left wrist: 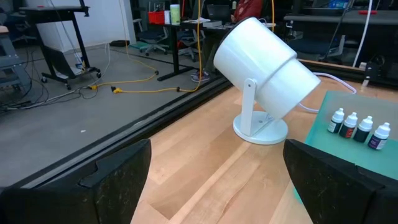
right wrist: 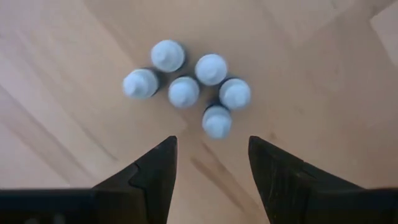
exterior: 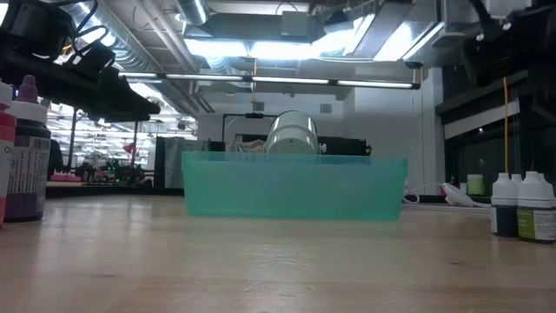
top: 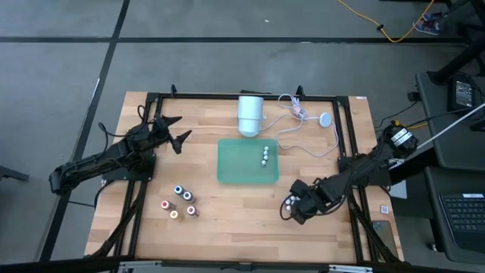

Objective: Pick & Place food coloring
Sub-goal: Put the bottom small blue food coloring bottle into the green bin

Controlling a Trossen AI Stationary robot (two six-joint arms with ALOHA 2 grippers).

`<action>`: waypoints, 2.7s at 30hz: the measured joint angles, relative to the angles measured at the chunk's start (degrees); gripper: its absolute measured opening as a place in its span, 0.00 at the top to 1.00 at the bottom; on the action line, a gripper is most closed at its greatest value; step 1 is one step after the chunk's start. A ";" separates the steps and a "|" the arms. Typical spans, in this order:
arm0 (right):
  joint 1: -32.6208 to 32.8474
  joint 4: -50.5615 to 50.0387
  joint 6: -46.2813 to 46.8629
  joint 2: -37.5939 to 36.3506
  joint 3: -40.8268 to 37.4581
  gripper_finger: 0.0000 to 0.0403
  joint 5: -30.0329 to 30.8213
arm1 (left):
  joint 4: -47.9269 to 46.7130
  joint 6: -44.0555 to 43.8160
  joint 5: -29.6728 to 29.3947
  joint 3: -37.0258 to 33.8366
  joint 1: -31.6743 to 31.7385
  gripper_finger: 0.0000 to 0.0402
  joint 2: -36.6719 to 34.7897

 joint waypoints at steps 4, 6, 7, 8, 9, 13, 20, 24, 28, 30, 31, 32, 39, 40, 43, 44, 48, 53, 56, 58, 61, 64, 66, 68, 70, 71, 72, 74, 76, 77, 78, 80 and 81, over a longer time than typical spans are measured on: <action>-0.99 0.51 -0.70 0.00 -1.04 0.51 0.15 | 0.00 0.00 0.00 0.01 0.01 0.10 0.00; -1.23 1.37 -1.10 0.00 -1.56 0.51 0.26 | 0.00 0.00 0.00 0.01 0.02 0.10 -0.02; -1.40 1.95 -1.13 0.00 -1.80 0.51 0.21 | 0.00 0.00 0.00 0.00 0.00 0.10 -0.01; -1.48 2.09 -1.13 0.00 -1.99 0.51 0.13 | 0.00 0.00 0.00 0.00 0.02 0.10 -0.02; -1.53 2.32 -1.13 0.00 -2.24 0.51 0.13 | 0.00 0.00 0.00 0.00 0.00 0.10 -0.02; -1.54 3.82 -1.11 0.04 -2.86 0.51 0.17 | 0.00 0.00 0.00 0.01 0.01 0.10 -0.01; -2.18 4.20 -2.01 0.80 -2.90 0.51 0.15 | 0.00 0.00 0.00 0.00 0.02 0.10 -0.02; -2.11 4.55 -2.62 1.60 -2.90 0.51 -0.02 | 0.00 0.00 0.00 0.01 0.00 0.10 0.00; -2.13 4.61 -2.62 1.64 -2.90 0.51 -0.04 | 0.00 0.00 0.00 0.02 0.02 0.10 -0.01; -2.13 4.61 -2.62 1.64 -2.90 0.52 -0.04 | 0.00 0.00 0.00 0.02 0.00 0.10 0.01; -2.13 4.61 -2.62 1.64 -2.90 0.53 -0.04 | 0.00 0.00 0.00 0.00 0.00 0.10 -0.02; -2.13 4.61 -2.62 1.64 -2.90 0.54 -0.04 | 0.00 0.00 0.00 0.01 0.01 0.10 0.01; -2.13 4.59 -2.82 1.64 -2.90 0.72 -0.07 | 0.00 0.00 0.00 0.01 0.01 0.10 0.00; -2.13 4.59 -2.82 1.64 -2.90 0.74 -0.06 | 0.00 0.00 0.00 0.00 0.00 0.10 -0.01; -2.13 4.58 -2.82 1.64 -2.88 0.81 -0.77 | 0.00 0.00 0.00 0.00 0.00 0.10 0.01; -2.13 4.57 -2.82 1.62 -2.86 0.83 -0.92 | 0.00 0.00 0.00 0.01 0.00 0.10 -0.01; -2.13 3.67 -2.84 1.68 -1.83 0.87 -1.76 | 0.00 0.00 0.00 0.02 0.00 0.10 0.01; -2.13 -0.54 -3.32 1.68 2.96 0.83 -2.49 | 0.00 0.00 0.00 0.01 0.01 0.10 -0.02; -2.11 -4.31 -4.29 1.68 6.24 0.83 -2.58 | 0.00 0.00 0.00 0.00 0.00 0.10 -0.02; -2.09 -7.51 -4.85 1.68 8.50 0.85 -2.58 | 0.00 0.00 0.00 0.00 0.02 0.10 0.01; -2.05 -11.25 -6.43 1.68 12.16 0.87 -2.60 | 0.00 0.00 0.00 0.00 0.01 0.10 -0.02; -2.05 -15.54 -7.19 1.68 15.88 0.86 -2.67 | 0.00 0.00 0.00 0.00 0.00 0.10 -0.01; -2.05 -18.81 -7.28 1.68 18.58 0.84 -2.67 | 0.00 0.00 0.00 0.01 0.01 0.10 0.01; -2.05 -22.53 -7.34 1.68 21.56 0.83 -2.67 | 0.00 0.00 0.00 0.00 0.00 0.10 -0.02; -2.05 -25.76 -7.38 1.65 24.63 0.84 -2.70 | 0.00 0.00 0.00 0.01 0.00 0.10 -0.01; -2.05 -27.29 -7.52 1.64 26.16 0.85 -2.90 | 0.00 0.00 0.00 0.02 0.02 0.10 0.00; -2.07 -28.80 -7.56 1.64 27.67 0.86 -3.09 | 0.00 0.00 0.00 0.01 0.00 0.10 0.00; -2.07 -31.45 -7.56 1.64 30.62 0.86 -3.83 | 0.00 0.00 0.00 0.02 0.01 0.10 0.00; -2.07 -33.55 -7.31 1.64 33.51 0.86 -4.45 | 0.00 0.00 0.00 0.01 0.00 0.10 0.00; -2.07 -34.68 -7.12 1.64 34.92 0.85 -5.05 | 0.00 0.00 0.00 0.00 0.02 0.10 0.00; -2.07 -35.55 -7.00 1.64 36.27 0.85 -5.50 | 0.00 0.00 0.00 0.02 0.01 0.10 -0.01; -2.08 -36.90 -6.24 1.64 38.93 0.84 -5.60 | 0.00 0.00 0.00 0.00 0.00 0.10 0.01; -2.31 -37.54 -5.86 1.64 40.21 0.84 -5.57 | 0.00 0.00 0.00 0.00 0.02 0.10 -0.02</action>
